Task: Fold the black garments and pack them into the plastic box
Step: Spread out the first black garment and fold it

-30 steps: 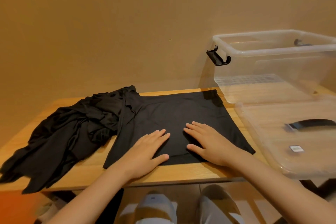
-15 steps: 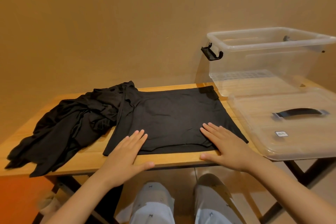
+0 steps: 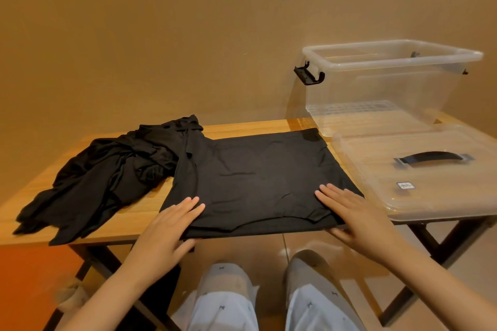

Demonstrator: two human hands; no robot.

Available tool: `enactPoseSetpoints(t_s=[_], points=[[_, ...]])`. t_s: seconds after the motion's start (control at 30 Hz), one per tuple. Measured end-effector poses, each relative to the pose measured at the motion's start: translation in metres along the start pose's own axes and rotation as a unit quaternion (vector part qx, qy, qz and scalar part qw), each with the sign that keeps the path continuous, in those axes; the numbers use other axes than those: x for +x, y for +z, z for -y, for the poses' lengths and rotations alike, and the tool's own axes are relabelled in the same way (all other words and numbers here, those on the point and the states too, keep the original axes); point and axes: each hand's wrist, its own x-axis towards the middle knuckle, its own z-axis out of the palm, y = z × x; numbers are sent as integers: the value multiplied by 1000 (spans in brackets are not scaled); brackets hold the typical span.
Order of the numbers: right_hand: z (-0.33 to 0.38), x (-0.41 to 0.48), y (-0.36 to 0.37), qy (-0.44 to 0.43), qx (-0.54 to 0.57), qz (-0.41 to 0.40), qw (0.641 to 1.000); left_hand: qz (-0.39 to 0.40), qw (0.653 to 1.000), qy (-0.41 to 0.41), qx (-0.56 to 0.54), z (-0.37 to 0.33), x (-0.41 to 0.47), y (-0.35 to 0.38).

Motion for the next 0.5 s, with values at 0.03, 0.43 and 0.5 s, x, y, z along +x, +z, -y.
enactPoseSetpoints(t_s=[0.03,0.43,0.5], points=[[-1,-1,0,-4,-6,-6,1000,-1,1000,-5,18,-1,-1,1],[-10,-21,-18,-1,72,-73,995,-40,996,-40,-64,-7,-12,-22],[-10,-18,-28,22,93,-57,994,-12,995,-58,-79,-9,-10,-32]])
